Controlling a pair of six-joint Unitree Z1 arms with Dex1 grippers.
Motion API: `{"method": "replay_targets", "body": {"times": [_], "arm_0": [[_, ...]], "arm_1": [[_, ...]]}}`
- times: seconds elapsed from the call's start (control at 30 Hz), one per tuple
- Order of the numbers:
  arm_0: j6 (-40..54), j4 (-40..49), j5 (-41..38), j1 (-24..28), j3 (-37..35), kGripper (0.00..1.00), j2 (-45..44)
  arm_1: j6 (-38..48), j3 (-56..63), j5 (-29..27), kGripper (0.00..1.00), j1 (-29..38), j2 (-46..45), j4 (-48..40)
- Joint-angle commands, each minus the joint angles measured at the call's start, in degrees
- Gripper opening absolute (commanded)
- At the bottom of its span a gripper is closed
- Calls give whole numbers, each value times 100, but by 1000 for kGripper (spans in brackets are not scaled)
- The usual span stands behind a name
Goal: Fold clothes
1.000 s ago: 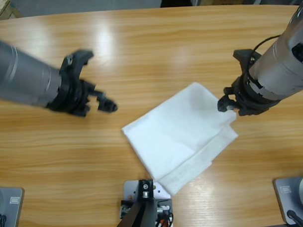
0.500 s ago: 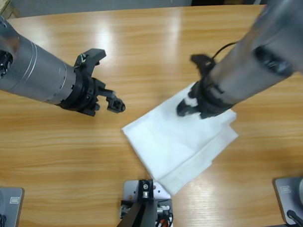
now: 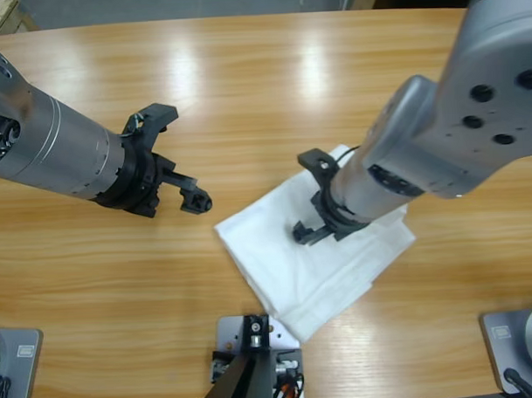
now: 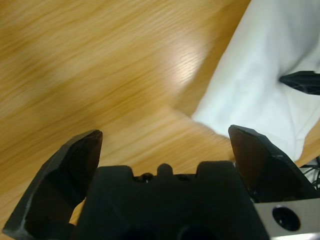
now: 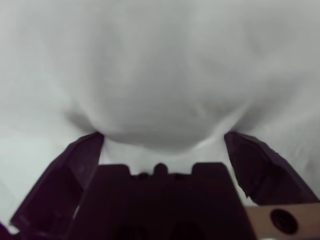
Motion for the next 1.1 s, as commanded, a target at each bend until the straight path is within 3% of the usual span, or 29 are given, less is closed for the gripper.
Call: {"method": "replay_targets", "body": {"times": [0.03,0.37,0.5,0.6,0.67,0.7,0.73,0.8,0.83,0.87,0.9,0.93,1.0,1.07,1.1], "arm_0": [[30,50,168,26,452,987,-257],[30,50,221,52,622,996,-303],[30,49,221,52,680,1000,-297],[30,38,221,52,680,1000,-276],[30,12,221,52,671,1000,-225],[30,-13,221,52,670,1000,-199],[30,-50,215,52,663,1000,-181],[67,-57,219,52,670,1000,-190],[92,-90,193,52,668,998,-215],[202,-154,138,52,668,996,-245],[635,-262,10,52,643,996,-252],[1227,-343,-157,52,590,996,-206],[3022,-356,-532,15,418,999,-4],[4187,-287,-493,8,390,998,165],[4412,-278,-451,14,387,996,232]], "arm_1": [[-995,-714,-133,1000,77,1068,-81],[-3245,-2758,-224,1000,77,1743,854],[-3744,-3848,-163,1000,77,1882,1525],[-3818,-4022,-163,1000,77,1608,1772],[-3449,-4008,-483,996,74,1226,1968],[-3155,-3996,-785,944,51,1112,2134],[-2767,-3980,-1096,823,-49,1003,2385],[-2255,-3646,-980,583,-448,690,2429],[-1886,-3310,-817,564,-739,414,2265],[-1533,-2969,-797,576,-934,127,2030],[-1095,-2614,-794,663,-1157,-198,1826],[-668,-2408,-729,812,-1368,-381,1807],[158,-2106,-416,941,-1668,-477,1852],[687,-1909,-147,952,-1733,-301,1822],[752,-1911,-108,902,-1725,-150,1772]]}}
